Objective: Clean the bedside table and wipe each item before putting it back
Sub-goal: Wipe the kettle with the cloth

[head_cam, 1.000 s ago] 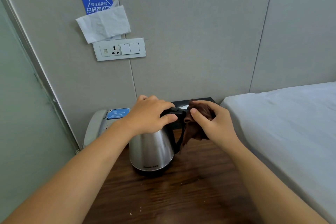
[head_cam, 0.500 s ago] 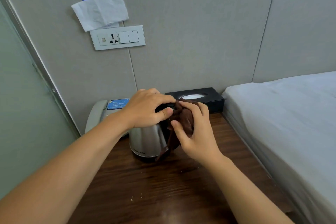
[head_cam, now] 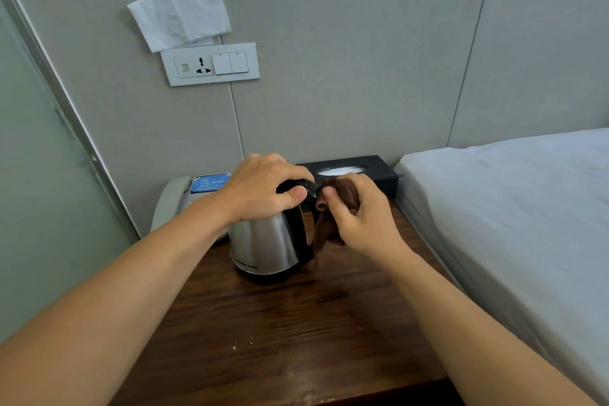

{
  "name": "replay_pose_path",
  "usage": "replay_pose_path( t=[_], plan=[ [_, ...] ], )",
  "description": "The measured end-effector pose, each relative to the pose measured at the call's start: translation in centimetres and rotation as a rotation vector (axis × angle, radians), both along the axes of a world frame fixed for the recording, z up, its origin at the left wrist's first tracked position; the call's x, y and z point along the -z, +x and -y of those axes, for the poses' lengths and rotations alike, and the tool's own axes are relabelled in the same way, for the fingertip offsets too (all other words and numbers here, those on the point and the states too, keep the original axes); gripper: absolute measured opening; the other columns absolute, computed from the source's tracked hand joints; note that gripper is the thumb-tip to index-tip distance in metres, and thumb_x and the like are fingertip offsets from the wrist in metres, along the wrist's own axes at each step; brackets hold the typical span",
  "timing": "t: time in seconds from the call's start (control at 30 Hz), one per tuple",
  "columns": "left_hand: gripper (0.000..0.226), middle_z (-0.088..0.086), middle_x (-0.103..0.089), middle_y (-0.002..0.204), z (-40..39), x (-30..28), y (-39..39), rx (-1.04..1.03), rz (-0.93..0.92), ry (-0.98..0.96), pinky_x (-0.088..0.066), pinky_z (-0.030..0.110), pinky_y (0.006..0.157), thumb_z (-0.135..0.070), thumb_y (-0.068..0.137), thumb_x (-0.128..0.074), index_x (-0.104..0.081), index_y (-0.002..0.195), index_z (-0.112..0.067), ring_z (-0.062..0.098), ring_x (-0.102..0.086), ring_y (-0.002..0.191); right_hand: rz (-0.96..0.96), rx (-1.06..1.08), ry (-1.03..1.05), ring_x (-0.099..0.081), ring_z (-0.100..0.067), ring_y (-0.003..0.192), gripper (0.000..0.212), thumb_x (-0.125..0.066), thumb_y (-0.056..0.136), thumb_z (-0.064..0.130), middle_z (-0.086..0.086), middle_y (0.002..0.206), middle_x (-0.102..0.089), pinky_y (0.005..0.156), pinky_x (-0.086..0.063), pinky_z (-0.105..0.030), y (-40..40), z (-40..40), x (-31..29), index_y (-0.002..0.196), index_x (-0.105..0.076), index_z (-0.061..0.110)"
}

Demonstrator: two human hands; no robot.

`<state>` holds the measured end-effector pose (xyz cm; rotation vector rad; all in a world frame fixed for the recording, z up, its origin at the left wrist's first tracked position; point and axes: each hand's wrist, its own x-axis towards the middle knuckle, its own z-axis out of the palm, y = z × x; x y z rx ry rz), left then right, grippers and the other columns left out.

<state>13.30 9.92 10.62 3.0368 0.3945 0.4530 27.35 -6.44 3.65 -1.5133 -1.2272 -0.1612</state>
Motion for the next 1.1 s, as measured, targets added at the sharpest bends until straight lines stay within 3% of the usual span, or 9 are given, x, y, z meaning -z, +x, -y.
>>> replay_pose_path(
  t=[0.13,0.2,0.3,0.4,0.57,0.7,0.83,0.93,1.1],
  plan=[
    [0.053,0.0,-0.068,0.104,-0.2,0.2,0.0,0.001,0.033,0.01,-0.038,0.038,0.083,-0.055,0.089,-0.04,-0.065,0.132,-0.038,0.02,-0.056,0.107,0.103,-0.047,0.05,-0.057,-0.013,0.114,0.026,-0.069,0.097,0.02,0.002,0.119,-0.052,0.1,-0.046,-0.022,-1.5,0.0,1.0,0.122,-0.065,0.017],
    [0.05,-0.002,-0.069,0.103,-0.1,0.3,0.0,0.016,0.04,0.009,-0.034,0.036,0.081,-0.053,0.089,-0.042,-0.067,0.13,-0.038,0.019,-0.055,0.106,0.136,-0.038,0.021,-0.057,-0.017,0.111,0.032,-0.068,0.095,0.02,-0.001,0.124,-0.047,0.095,-0.05,-0.026,-2.0,0.7,2.8,0.124,-0.059,0.016],
    [0.044,-0.006,-0.069,0.1,-0.1,0.3,0.0,0.034,0.051,0.004,-0.031,0.034,0.079,-0.051,0.09,-0.043,-0.069,0.125,-0.04,0.017,-0.056,0.103,0.164,0.003,-0.151,-0.053,-0.009,0.094,0.025,-0.068,0.093,0.024,0.008,0.112,-0.044,0.076,-0.053,-0.029,-1.5,1.9,4.4,0.11,-0.05,0.023],
    [0.043,-0.009,-0.068,0.097,-0.1,0.2,0.0,0.039,0.059,0.012,-0.032,0.034,0.078,-0.05,0.091,-0.043,-0.069,0.123,-0.039,0.016,-0.056,0.1,0.164,0.005,-0.271,-0.053,-0.008,0.09,0.027,-0.071,0.094,0.027,0.012,0.107,-0.046,0.074,-0.056,-0.035,-1.0,2.8,4.2,0.11,-0.05,0.026],
    [0.051,-0.008,-0.067,0.094,-0.3,0.4,0.0,0.026,0.054,0.014,-0.033,0.035,0.078,-0.059,0.088,-0.038,-0.068,0.125,-0.04,0.017,-0.056,0.1,0.114,0.009,0.006,-0.057,-0.006,0.102,0.032,-0.076,0.091,0.024,0.004,0.115,-0.052,0.086,-0.049,-0.015,-1.8,1.6,1.6,0.119,-0.061,0.024],
    [0.054,-0.006,-0.068,0.092,-0.6,0.5,0.1,0.028,0.067,0.003,-0.037,0.035,0.078,-0.061,0.085,-0.034,-0.068,0.123,-0.043,0.017,-0.057,0.097,0.022,0.017,0.167,-0.06,-0.012,0.103,0.024,-0.078,0.088,0.009,-0.003,0.109,-0.059,0.088,-0.05,-0.02,-2.9,1.0,3.1,0.11,-0.067,0.012],
    [0.043,-0.007,-0.067,0.088,-0.1,0.4,0.1,0.015,0.056,0.001,-0.038,0.035,0.076,-0.053,0.088,-0.041,-0.068,0.12,-0.043,0.017,-0.057,0.096,-0.039,-0.038,0.074,-0.065,-0.013,0.101,0.021,-0.079,0.088,0.011,0.004,0.105,-0.066,0.087,-0.056,-0.033,-2.4,2.4,4.9,0.106,-0.07,0.015],
    [0.041,-0.006,-0.067,0.09,0.0,0.3,0.1,0.0,0.042,-0.011,-0.043,0.037,0.079,-0.052,0.089,-0.042,-0.067,0.12,-0.044,0.017,-0.056,0.097,0.017,-0.029,-0.059,-0.065,-0.006,0.1,0.02,-0.08,0.088,0.021,0.01,0.103,-0.068,0.086,-0.056,-0.027,-1.4,3.1,3.4,0.106,-0.073,0.021],
    [0.057,-0.005,-0.066,0.093,-0.1,0.4,0.1,-0.016,0.04,-0.006,-0.044,0.038,0.081,-0.065,0.082,-0.032,-0.066,0.124,-0.045,0.018,-0.056,0.1,0.022,0.001,0.04,-0.063,-0.006,0.101,0.023,-0.078,0.091,0.024,0.008,0.105,-0.067,0.088,-0.05,-0.019,-1.9,1.9,0.9,0.111,-0.069,0.018]
  ],
)
